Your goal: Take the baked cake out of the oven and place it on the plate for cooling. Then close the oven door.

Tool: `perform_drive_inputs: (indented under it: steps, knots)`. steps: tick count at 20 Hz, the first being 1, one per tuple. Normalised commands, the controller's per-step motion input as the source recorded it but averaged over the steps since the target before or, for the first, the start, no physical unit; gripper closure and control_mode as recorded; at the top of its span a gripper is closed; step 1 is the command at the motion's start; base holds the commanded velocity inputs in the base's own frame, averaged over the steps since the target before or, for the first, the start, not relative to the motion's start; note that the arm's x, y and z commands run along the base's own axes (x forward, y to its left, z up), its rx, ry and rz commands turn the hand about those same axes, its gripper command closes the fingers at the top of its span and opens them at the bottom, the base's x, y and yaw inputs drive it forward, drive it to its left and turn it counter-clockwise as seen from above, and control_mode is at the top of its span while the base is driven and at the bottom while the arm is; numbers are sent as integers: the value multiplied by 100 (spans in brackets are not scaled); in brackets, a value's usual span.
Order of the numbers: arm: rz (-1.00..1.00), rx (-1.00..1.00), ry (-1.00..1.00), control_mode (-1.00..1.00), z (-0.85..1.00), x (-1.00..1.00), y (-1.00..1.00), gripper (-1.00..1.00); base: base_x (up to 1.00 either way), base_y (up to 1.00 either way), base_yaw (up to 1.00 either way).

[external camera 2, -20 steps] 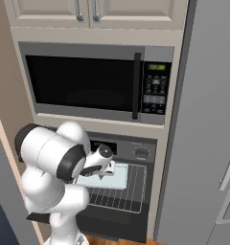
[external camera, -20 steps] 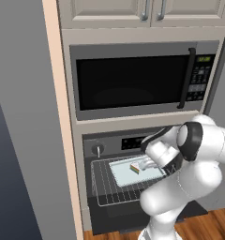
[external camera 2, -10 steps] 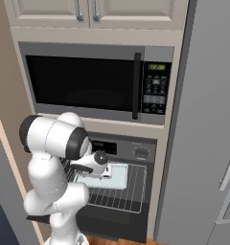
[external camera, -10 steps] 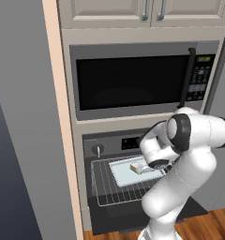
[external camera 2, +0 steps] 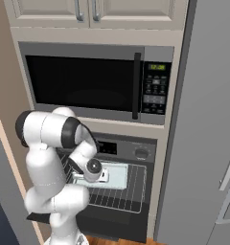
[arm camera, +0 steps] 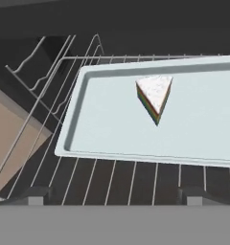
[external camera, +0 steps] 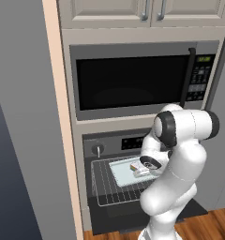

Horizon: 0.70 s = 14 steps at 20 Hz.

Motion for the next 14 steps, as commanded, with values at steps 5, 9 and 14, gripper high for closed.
perform_drive_inputs:
  steps: [5, 9, 14]
  knots:
    - [-5, 0, -8, -100, -7, 13, 0, -100, 0, 0, 0]
    - [-2, 0, -12, -100, -5, 12, 0, -100, 0, 0, 0]
    - [-1, 0, -14, -100, -4, 6, -2, -100, 0, 0, 0]
